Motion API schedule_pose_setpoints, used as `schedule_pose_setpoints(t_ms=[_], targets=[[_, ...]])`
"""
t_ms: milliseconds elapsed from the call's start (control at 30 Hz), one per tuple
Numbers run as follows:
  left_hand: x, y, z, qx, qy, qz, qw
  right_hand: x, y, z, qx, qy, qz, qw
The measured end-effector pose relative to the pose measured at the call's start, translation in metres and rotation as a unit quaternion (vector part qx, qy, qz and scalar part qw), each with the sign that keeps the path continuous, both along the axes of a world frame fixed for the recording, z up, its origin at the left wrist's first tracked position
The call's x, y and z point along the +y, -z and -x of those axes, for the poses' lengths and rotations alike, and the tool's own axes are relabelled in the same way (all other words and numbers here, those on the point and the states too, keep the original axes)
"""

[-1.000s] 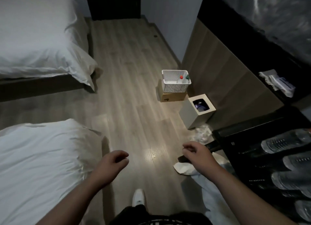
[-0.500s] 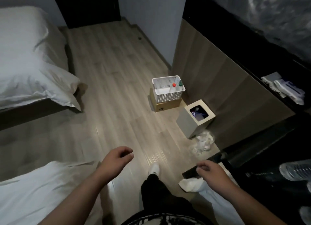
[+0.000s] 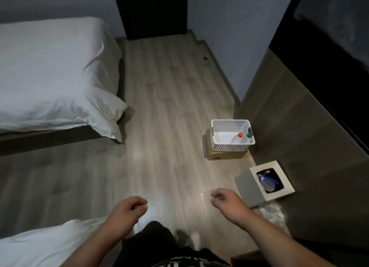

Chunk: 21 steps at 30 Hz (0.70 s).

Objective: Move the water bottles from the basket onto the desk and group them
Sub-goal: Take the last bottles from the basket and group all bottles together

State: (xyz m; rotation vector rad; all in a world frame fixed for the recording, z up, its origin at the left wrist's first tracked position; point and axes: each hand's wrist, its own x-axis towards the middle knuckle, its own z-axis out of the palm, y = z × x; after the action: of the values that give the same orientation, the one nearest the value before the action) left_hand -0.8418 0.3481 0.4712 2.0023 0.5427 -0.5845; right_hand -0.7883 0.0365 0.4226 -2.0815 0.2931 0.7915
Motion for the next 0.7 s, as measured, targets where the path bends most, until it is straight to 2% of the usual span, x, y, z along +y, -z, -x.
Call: schedule_pose_setpoints(t_ms=[200,367,533,700], targets=[[0.017,0.023,-0.062,0.026,0.048,-0.027,0.998,-0.012,0.001,-0.067,0.005,0.029,-0.017,0.999],[0.020,0.046,-0.179,0.042,0.101,0.005,0.994,-0.035,0.011,-0.116,0.035,0.070,0.026,0.997],[-0.018,0.039,-0.318,0.026,0.247,0.007,0.969,-0.058,-0.001,-0.167,0.061,0.094,0.109,0.988],[-0.076,0.039,-0.443,-0.014,0.368,0.008,0.930,-0.075,-0.017,-0.218,0.010,0.226,0.107,0.968]])
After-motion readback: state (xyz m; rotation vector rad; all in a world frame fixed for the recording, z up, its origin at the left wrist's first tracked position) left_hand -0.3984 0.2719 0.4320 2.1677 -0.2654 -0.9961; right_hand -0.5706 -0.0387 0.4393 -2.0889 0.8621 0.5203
